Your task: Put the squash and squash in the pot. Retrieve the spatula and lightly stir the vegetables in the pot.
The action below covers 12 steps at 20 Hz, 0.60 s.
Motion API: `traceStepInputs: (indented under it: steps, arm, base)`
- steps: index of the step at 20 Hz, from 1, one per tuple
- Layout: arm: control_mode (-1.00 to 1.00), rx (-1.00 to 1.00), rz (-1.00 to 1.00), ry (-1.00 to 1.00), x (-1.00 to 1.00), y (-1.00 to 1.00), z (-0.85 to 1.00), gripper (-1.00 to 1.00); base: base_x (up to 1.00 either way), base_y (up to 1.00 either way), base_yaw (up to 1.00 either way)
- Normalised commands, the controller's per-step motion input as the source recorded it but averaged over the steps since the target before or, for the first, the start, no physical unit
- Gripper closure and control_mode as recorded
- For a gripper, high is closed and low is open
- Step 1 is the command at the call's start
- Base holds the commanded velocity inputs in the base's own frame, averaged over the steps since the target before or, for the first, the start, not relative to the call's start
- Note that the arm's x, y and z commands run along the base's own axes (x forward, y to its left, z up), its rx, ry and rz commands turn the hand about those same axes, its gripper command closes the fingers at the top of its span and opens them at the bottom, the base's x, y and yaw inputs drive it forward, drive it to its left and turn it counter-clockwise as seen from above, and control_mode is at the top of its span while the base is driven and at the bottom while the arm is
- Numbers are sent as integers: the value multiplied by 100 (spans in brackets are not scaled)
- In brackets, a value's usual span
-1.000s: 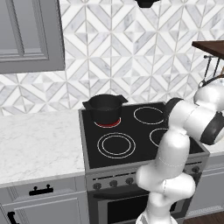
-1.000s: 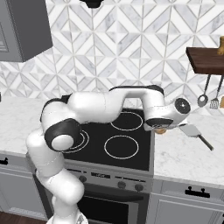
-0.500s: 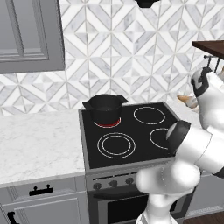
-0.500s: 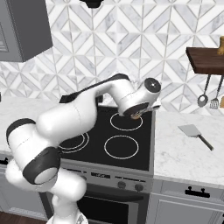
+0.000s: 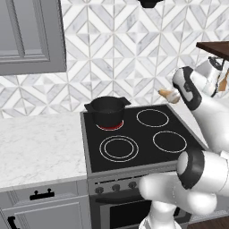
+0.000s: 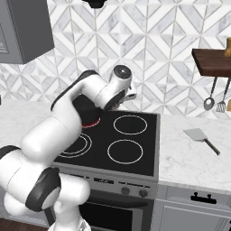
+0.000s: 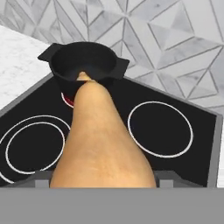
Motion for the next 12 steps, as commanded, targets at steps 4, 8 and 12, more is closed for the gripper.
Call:
traceStepInputs:
  steps: [4,8,12]
  arm:
    - [-100,0,4,0,24,100,32,100]
    - [-100,0,4,0,36,100,21,100]
    - [-100,-3,1,1,73,93,-6,100]
  base:
    - [0,0,0]
    - [0,0,0]
    - [0,0,0]
